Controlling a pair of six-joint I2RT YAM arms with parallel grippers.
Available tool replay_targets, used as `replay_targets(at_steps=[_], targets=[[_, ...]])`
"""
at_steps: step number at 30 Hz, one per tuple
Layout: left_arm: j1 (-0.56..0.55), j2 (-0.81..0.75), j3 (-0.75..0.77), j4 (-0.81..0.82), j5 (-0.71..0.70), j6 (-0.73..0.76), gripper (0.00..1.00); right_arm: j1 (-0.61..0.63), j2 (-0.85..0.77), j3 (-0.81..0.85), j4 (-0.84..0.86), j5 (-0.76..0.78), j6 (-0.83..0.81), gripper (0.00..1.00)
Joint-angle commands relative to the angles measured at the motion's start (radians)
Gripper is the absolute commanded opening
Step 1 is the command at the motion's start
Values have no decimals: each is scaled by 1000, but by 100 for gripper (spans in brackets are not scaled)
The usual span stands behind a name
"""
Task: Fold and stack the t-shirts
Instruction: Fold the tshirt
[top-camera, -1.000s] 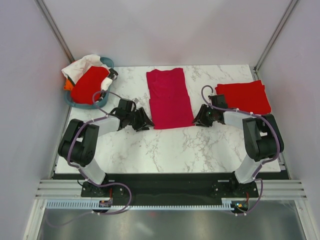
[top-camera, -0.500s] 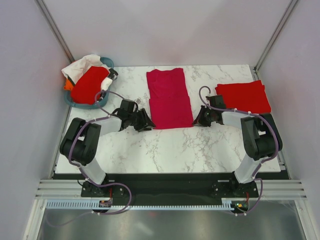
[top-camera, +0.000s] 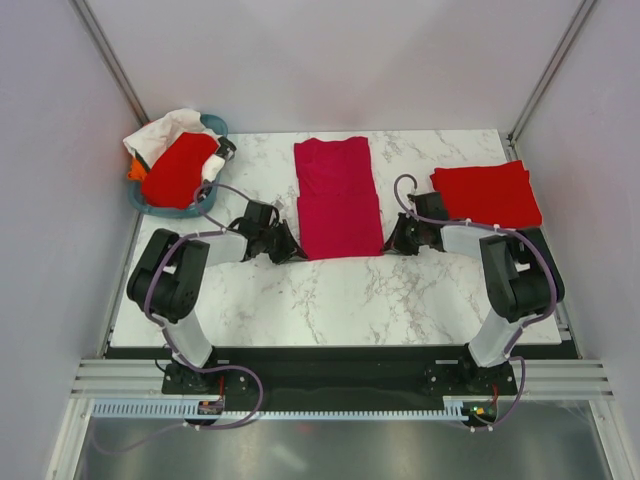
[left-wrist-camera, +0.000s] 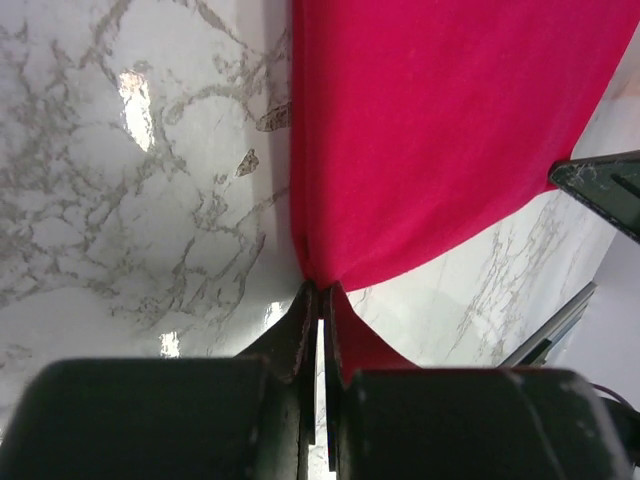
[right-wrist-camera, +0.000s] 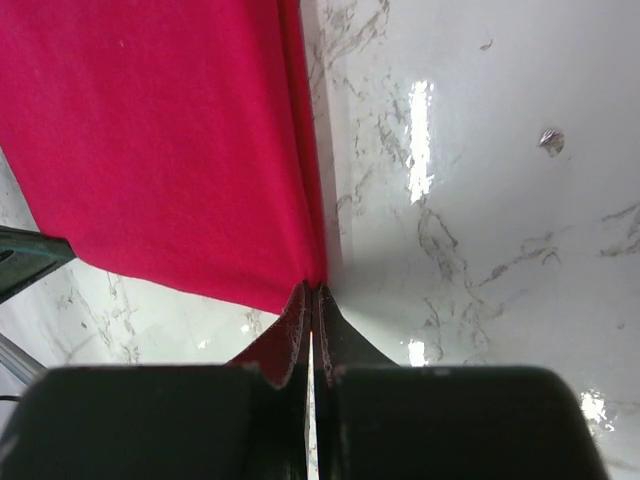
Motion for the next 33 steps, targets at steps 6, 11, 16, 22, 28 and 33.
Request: replay_targets(at_steps=[6, 11, 16, 22, 28, 33], targets=[[-4, -124, -80, -11, -32, 52, 2, 19, -169, -105, 11, -40, 3, 0], [-6, -282, -201, -51, 5, 78, 2, 54, -360, -207, -39, -47, 9, 0], [-4, -468, -276, -146, 51, 84, 2, 71, -555, -257, -140, -51, 20, 0], [-4, -621, -234, -242, 173, 73, 2, 73, -724, -185, -263, -44, 26, 0], [-4, -675, -168, -285, 198, 61, 2, 73, -741, -102, -319, -4, 19, 0], [-1, -606, -59, -291, 210, 61, 2, 70, -666, -22, -319, 32, 8, 0]])
